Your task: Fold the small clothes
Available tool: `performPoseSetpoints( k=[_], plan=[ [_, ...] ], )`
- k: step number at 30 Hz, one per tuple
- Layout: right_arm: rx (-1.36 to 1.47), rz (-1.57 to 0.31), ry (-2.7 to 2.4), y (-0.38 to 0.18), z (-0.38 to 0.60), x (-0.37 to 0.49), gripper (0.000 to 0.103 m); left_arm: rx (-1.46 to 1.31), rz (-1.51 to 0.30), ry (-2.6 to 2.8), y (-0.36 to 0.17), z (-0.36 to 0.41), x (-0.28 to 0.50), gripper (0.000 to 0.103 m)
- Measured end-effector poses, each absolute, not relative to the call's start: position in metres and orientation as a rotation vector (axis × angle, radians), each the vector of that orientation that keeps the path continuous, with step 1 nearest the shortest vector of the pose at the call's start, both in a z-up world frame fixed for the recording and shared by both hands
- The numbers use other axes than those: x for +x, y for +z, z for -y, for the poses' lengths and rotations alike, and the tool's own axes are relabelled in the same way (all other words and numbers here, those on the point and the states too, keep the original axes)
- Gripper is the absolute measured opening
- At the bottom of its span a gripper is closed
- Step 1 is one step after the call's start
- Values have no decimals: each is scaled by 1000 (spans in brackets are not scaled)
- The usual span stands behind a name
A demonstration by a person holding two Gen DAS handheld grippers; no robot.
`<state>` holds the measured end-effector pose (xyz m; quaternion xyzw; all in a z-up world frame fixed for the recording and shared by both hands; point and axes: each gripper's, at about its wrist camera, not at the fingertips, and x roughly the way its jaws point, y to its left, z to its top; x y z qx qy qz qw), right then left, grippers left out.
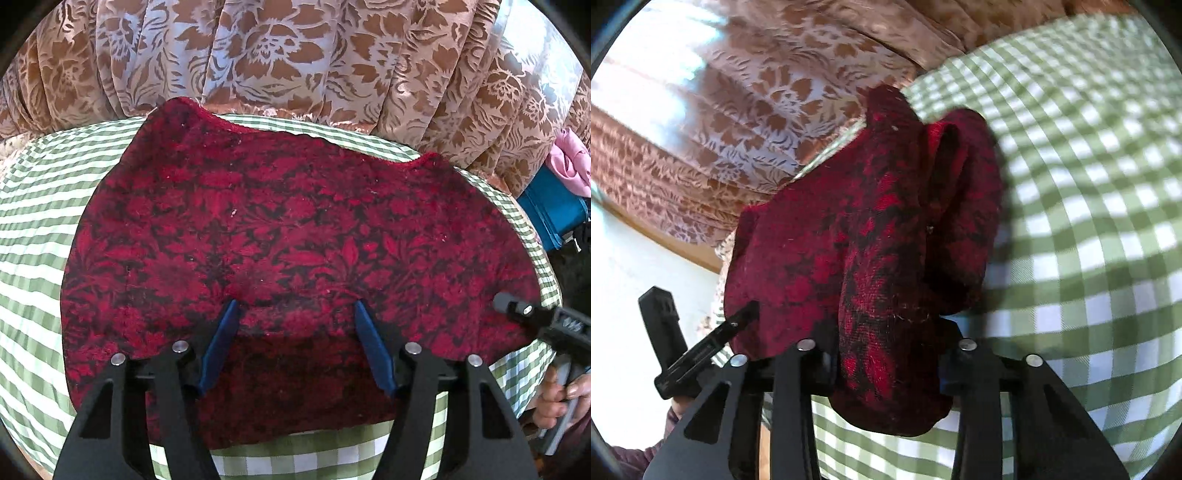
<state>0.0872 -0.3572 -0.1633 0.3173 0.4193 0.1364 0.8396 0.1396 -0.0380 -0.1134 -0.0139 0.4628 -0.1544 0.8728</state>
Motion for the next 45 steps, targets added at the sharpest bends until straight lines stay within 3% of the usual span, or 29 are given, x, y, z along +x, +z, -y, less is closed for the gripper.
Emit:
performPoseSetpoints(
  k=[16, 21, 31, 34, 38, 45],
  plan=[
    [328, -680, 503, -19, 218, 100, 29, -187, -980, -421, -124, 11, 144, 60],
    [191, -744, 546, -20, 152, 119, 29, -307, -993, -450, -112, -25, 141, 42],
    [-248, -701, 444, -43, 52, 111, 29, -510, -861, -386, -69, -168, 125, 42],
    [-381, -719, 439, -70, 20, 110, 29, -594, -855, -457, -57, -184, 140, 44],
    [-528, -699, 411, -99, -3, 102, 29, -538, -877, -519, -44, -168, 168, 64],
    [-585, -642, 420, -102, -1, 90, 31, -412, -925, -554, -30, -116, 215, 64]
  ],
)
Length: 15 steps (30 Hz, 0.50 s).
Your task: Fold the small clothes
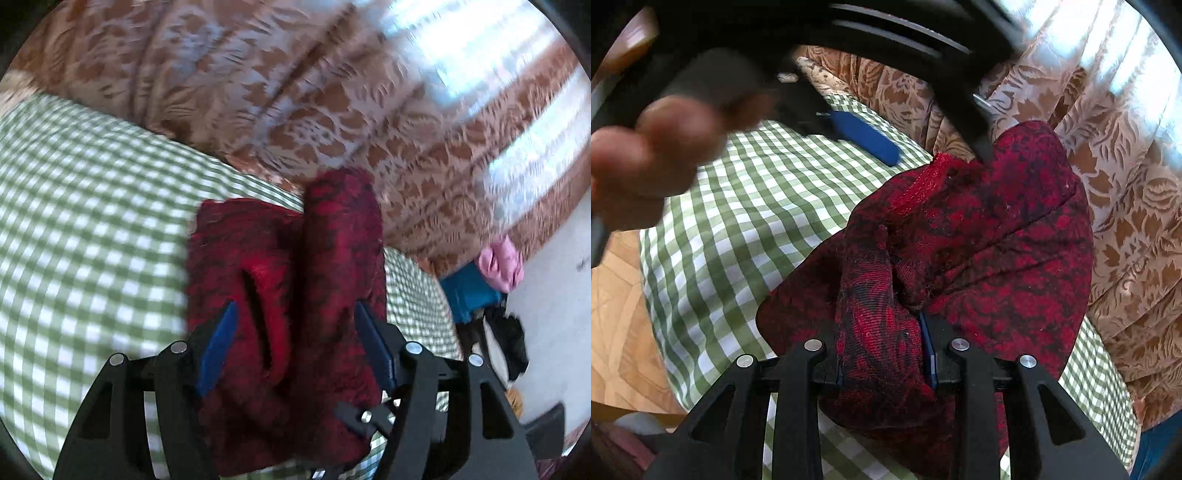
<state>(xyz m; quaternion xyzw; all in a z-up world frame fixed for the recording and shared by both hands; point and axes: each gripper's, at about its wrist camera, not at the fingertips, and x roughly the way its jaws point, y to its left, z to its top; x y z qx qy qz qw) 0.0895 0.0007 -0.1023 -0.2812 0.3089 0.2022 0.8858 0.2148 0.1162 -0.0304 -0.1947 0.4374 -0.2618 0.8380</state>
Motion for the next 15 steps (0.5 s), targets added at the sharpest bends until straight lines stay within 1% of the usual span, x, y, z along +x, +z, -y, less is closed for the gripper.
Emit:
performPoseSetpoints(
  k=[2, 3, 4, 5, 6, 7, 9, 10, 15],
  plan=[
    [-593, -631, 422, -104, -3, 88, 32, -346, -957, -548, -28, -96, 225, 64],
    [-590, -627, 426, -104, -4, 87, 33, -316, -968, -550, -28, -89, 226, 59],
    [-585, -623, 427, -104, -5, 87, 34, -259, -980, -539, -28, -77, 230, 49],
    [-579, -619, 431, -103, -4, 84, 36, -219, -986, -535, -28, -69, 233, 27],
    [-568, -618, 441, -102, -3, 85, 44, -203, -975, -525, -27, -66, 231, 23],
    [-547, -618, 462, -99, 0, 84, 57, -207, -968, -521, -24, -66, 232, 22],
    [-493, -612, 534, -90, 8, 75, 74, -222, -954, -514, -17, -68, 230, 21],
    [-436, -614, 588, -82, 19, 69, 75, -223, -947, -517, -15, -69, 229, 21],
    [-148, -692, 778, -52, 82, 57, 75, -185, -938, -499, -8, -79, 219, 21]
  ],
)
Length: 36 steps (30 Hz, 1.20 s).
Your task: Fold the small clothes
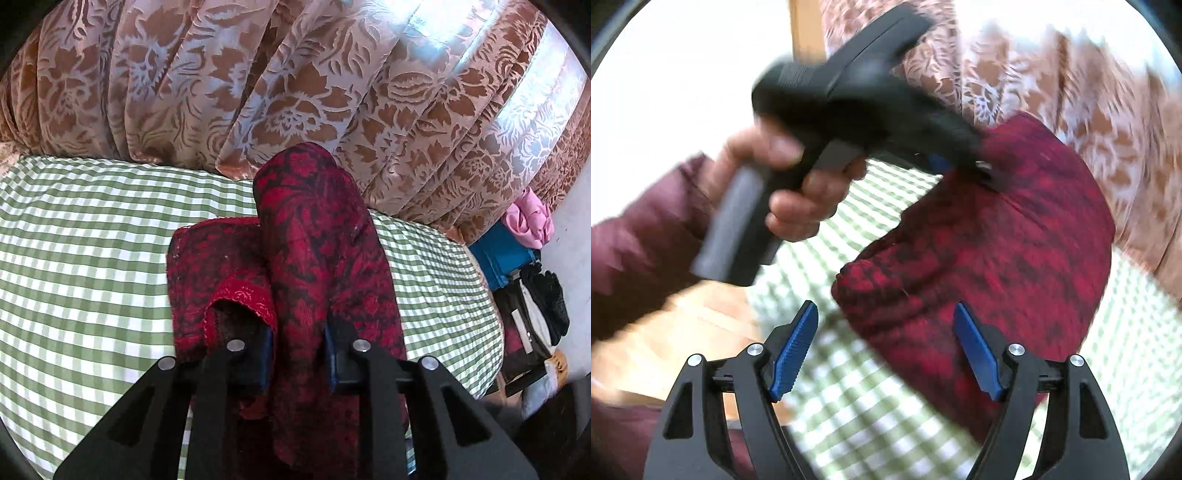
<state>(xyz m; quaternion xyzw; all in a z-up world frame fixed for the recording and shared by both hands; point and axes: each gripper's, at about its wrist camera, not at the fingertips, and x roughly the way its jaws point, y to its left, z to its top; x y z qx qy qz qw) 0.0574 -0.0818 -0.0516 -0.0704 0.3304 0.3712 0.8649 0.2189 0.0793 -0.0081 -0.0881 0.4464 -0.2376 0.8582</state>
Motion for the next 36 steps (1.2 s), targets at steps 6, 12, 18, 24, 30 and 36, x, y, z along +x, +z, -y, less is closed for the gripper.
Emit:
performPoseSetpoints(
  k=[6, 12, 18, 24, 30, 36],
  plan=[
    [78, -670, 629, -40, 139, 85, 68, -194, -960, -448, -19, -95, 220, 21],
    [-114, -695, 484, -76, 90, 107, 63, -141, -994, -311, -50, -107, 224, 26],
    [-340, -626, 365, -114, 42, 102, 63, -193, -984, -216, -81, -119, 223, 32],
    [-42, -751, 566, -74, 95, 119, 67, -95, -890, -188, -66, -105, 198, 34],
    [155, -698, 466, -38, 122, 166, 67, -117, -874, -179, -63, -106, 198, 34],
    [175, -735, 362, -44, 103, 235, 65, -96, -853, -170, -63, -101, 195, 34]
  ],
)
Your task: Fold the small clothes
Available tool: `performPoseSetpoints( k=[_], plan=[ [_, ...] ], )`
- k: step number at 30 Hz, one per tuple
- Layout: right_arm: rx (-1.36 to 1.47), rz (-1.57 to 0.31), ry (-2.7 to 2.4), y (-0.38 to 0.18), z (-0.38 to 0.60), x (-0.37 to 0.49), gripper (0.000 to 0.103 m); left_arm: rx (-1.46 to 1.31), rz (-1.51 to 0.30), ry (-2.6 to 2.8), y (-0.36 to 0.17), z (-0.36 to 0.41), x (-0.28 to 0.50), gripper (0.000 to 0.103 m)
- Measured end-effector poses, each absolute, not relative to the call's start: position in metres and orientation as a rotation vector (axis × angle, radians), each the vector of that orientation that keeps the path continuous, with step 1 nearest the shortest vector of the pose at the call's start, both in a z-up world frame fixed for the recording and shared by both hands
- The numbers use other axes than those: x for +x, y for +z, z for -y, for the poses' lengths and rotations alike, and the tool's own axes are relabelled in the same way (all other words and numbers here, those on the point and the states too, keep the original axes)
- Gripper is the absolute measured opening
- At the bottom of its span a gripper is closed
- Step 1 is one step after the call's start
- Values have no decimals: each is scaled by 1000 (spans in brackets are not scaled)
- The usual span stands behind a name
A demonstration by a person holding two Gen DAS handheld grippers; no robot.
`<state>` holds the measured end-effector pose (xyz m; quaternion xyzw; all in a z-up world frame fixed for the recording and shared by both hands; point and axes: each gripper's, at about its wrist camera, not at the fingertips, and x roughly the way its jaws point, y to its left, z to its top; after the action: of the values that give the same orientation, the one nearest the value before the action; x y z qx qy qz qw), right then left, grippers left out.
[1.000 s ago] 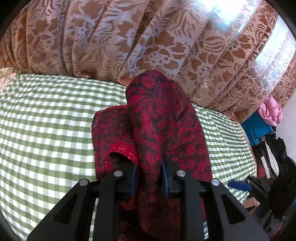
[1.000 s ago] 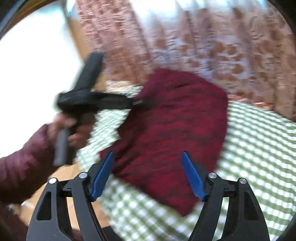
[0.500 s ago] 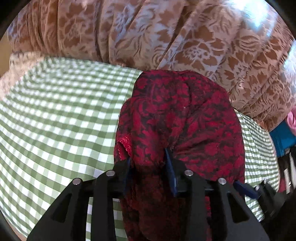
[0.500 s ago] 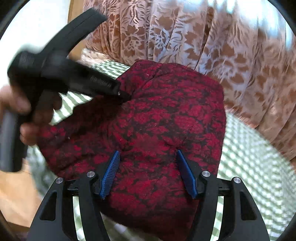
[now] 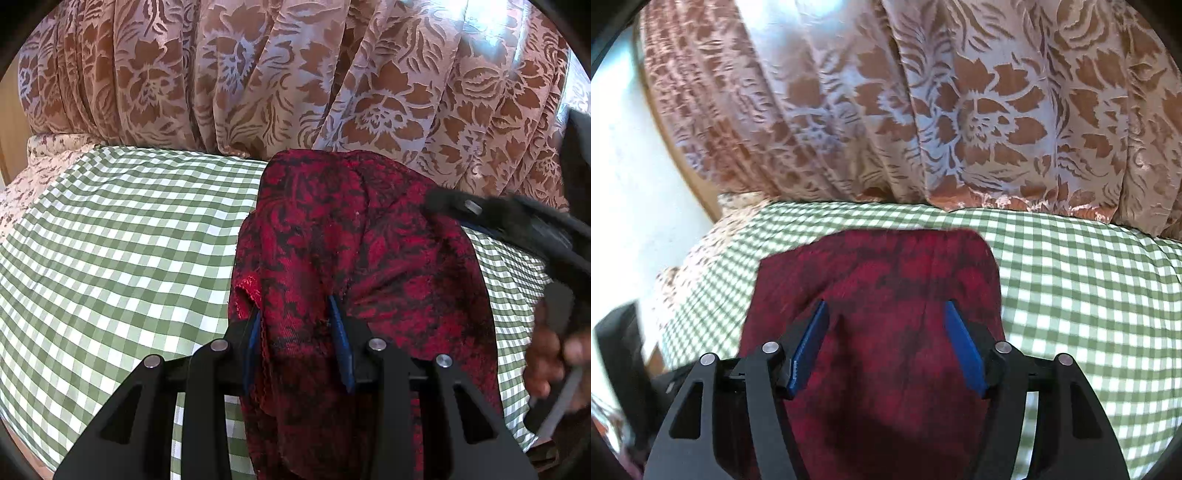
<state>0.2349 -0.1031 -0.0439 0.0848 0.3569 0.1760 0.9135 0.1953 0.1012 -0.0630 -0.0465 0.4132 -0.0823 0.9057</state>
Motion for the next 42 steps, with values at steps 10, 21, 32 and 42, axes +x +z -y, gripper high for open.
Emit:
performPoseSetpoints(
  k=[10, 21, 32, 42],
  plan=[
    [86, -820, 264, -86, 86, 272, 65, -23, -824, -149, -63, -89, 194, 34],
    [90, -852, 251, -111, 91, 287, 65, 0, -813, -142, -70, -79, 196, 34],
    [153, -821, 232, -98, 104, 275, 87, -6, -806, -123, -59, -80, 184, 36],
    [246, -815, 300, -88, 128, 243, 99, 2, -774, -18, -50, -98, 171, 90]
  ],
)
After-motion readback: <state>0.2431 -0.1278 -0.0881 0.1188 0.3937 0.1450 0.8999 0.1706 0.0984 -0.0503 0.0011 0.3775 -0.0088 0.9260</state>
